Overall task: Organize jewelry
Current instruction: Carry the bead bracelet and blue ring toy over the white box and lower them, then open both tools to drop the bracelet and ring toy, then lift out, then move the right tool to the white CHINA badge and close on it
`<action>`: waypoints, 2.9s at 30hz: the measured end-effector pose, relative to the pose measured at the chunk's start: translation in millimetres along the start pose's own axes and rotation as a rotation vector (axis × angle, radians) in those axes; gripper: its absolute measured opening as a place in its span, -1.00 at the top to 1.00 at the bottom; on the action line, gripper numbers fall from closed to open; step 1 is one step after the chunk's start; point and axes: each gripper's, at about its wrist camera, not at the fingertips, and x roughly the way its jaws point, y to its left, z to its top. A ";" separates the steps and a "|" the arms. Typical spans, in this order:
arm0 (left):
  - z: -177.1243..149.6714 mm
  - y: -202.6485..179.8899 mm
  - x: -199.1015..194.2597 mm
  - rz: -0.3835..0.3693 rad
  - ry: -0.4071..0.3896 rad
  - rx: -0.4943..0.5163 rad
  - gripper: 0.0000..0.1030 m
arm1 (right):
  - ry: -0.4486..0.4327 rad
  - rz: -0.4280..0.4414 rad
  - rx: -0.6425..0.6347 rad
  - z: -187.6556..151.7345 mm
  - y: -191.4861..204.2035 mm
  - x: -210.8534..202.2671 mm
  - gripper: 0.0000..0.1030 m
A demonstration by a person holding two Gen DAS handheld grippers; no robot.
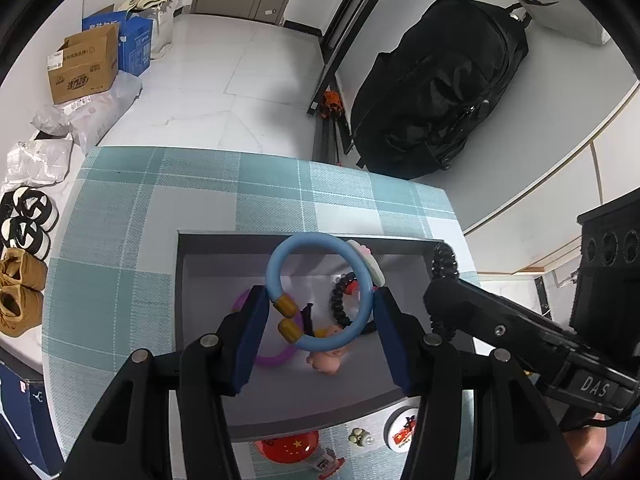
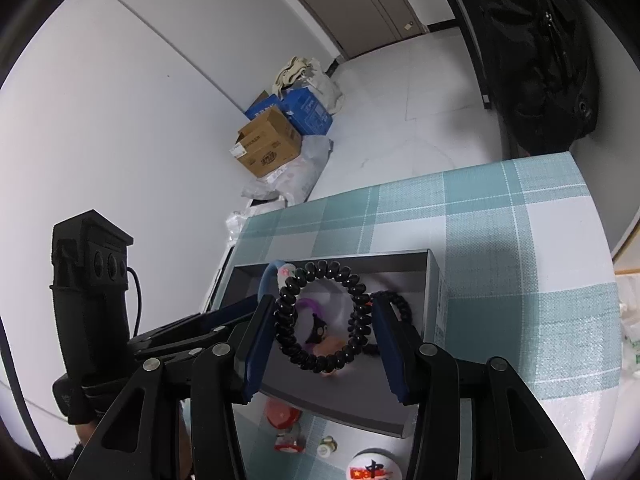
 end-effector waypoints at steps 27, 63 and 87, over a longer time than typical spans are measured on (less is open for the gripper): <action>-20.9 -3.6 -37.1 0.042 -0.096 -0.008 -0.15 | -0.108 -0.005 0.015 -10.8 -6.7 -37.0 -0.41; -106.2 -21.4 -68.5 0.238 -0.218 0.058 -0.54 | -0.149 -0.114 -0.253 -91.3 24.1 -92.1 -0.90; -118.2 2.3 -38.6 0.209 -0.061 0.004 -0.54 | 0.005 -0.236 -0.414 -122.5 17.0 -46.4 -0.92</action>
